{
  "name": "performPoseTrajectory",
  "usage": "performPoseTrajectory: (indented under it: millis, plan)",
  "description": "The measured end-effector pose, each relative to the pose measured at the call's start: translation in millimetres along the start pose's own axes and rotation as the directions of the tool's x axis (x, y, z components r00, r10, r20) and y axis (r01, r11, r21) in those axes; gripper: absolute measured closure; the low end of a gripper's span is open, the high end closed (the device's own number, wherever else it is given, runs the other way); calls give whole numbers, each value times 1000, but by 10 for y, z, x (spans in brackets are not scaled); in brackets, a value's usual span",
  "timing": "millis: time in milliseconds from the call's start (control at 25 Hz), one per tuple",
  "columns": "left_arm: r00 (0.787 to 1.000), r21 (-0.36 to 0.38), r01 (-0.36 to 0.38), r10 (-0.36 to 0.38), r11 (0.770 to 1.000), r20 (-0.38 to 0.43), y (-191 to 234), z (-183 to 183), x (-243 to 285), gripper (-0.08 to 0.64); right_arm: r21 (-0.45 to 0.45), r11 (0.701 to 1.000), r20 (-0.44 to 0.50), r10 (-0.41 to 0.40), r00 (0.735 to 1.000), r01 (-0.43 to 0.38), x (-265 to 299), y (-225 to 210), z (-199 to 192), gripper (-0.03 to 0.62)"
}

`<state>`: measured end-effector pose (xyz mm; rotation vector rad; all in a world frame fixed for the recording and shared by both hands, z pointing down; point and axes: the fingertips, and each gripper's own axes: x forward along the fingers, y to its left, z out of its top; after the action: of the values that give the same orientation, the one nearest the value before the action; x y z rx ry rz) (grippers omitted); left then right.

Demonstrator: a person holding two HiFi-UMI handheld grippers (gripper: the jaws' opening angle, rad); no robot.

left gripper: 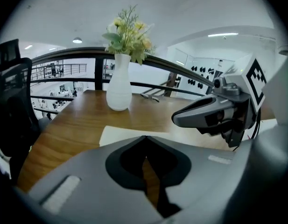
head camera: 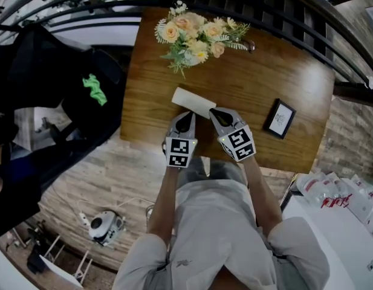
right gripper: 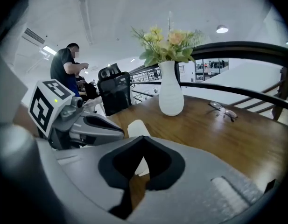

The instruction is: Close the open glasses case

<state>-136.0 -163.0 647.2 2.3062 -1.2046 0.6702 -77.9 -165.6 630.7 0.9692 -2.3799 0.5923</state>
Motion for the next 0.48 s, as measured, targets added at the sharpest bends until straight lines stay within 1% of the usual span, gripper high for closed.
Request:
performPoseTrajectory:
  millis: [120, 240, 480]
  plan:
    - [996, 28, -2, 0, 1000, 85, 51, 310, -156, 541, -24, 999, 55, -38, 998, 39, -180, -30, 192, 589]
    - [987, 57, 0, -9, 998, 160, 60, 606, -321, 541, -32, 996, 116, -82, 990, 86, -385, -33, 403, 589]
    - [961, 136, 34, -70, 990, 269, -72, 1055, -607, 541, -14, 984, 230, -172, 958, 180, -803, -7, 735, 591]
